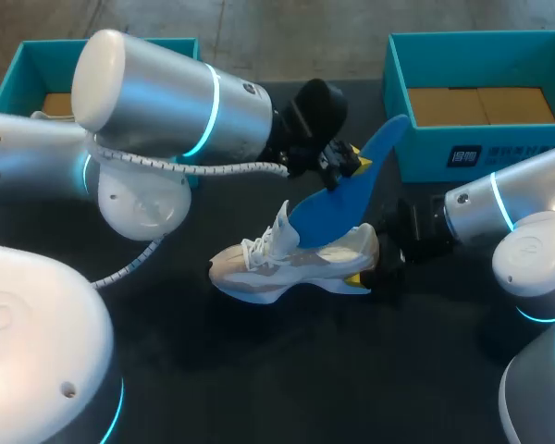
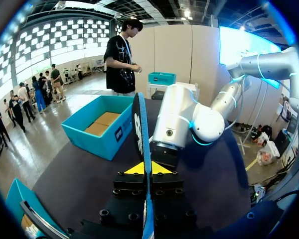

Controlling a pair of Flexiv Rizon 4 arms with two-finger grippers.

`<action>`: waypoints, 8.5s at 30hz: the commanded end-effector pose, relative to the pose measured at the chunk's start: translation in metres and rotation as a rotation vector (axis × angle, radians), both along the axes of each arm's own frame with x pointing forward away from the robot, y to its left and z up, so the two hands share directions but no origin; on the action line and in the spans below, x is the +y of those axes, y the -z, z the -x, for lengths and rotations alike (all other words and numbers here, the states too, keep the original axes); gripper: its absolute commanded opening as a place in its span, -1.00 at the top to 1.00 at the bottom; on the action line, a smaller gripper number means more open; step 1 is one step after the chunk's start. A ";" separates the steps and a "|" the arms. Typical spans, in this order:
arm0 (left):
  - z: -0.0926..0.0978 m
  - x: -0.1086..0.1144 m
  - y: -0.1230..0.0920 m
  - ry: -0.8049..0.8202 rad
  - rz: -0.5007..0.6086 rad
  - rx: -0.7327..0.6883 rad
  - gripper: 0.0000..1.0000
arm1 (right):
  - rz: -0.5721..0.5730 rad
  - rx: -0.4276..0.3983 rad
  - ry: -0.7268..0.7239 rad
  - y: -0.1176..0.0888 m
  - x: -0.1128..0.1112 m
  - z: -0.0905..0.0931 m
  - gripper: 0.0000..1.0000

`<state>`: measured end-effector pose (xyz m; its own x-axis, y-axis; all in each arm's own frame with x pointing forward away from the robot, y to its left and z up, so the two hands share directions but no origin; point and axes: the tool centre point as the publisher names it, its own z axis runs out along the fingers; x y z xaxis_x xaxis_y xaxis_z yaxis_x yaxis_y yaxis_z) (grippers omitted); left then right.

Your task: Take the shoe out of the shoebox, open the shoe tongue, remove and reinsert the insole, then place the shoe into the shoebox

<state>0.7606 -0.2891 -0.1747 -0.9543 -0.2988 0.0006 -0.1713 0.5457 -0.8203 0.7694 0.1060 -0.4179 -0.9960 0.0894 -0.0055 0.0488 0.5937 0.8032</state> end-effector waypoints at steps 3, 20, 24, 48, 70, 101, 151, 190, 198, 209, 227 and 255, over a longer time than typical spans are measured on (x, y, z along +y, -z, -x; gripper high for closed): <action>-0.001 0.007 -0.002 0.348 0.073 0.228 1.00 | 0.003 0.000 0.001 0.002 0.002 -0.001 1.00; -0.003 0.011 -0.007 0.329 0.086 0.246 1.00 | 0.003 0.000 0.001 0.002 0.002 -0.001 1.00; -0.003 0.010 -0.020 0.324 0.104 0.251 1.00 | 0.003 0.000 0.001 0.002 0.002 -0.001 1.00; 0.013 -0.001 -0.096 0.226 0.363 0.370 1.00 | 0.003 0.000 0.001 0.002 0.002 -0.001 1.00; 0.033 0.024 -0.140 0.279 0.573 0.517 1.00 | 0.003 0.000 0.001 0.002 0.002 -0.001 1.00; 0.034 0.016 -0.163 0.191 0.652 0.538 1.00 | 0.003 0.000 0.001 0.002 0.002 -0.001 1.00; 0.130 0.053 -0.233 0.113 0.827 0.913 1.00 | 0.003 0.000 0.001 0.002 0.002 -0.001 1.00; 0.147 0.064 -0.220 0.156 0.837 0.822 1.00 | 0.003 0.000 0.001 0.002 0.002 -0.001 1.00; 0.147 0.064 -0.220 0.156 0.837 0.822 1.00 | 0.003 0.000 0.001 0.002 0.002 -0.001 -1.00; 0.147 0.064 -0.220 0.156 0.837 0.822 1.00 | 0.037 0.007 0.001 -0.001 0.002 -0.003 -1.00; 0.147 0.064 -0.220 0.156 0.837 0.822 1.00 | 0.235 0.043 0.096 -0.025 -0.023 0.000 -1.00; 0.147 0.064 -0.220 0.156 0.837 0.822 1.00 | 0.625 0.067 0.160 -0.089 -0.037 0.009 -1.00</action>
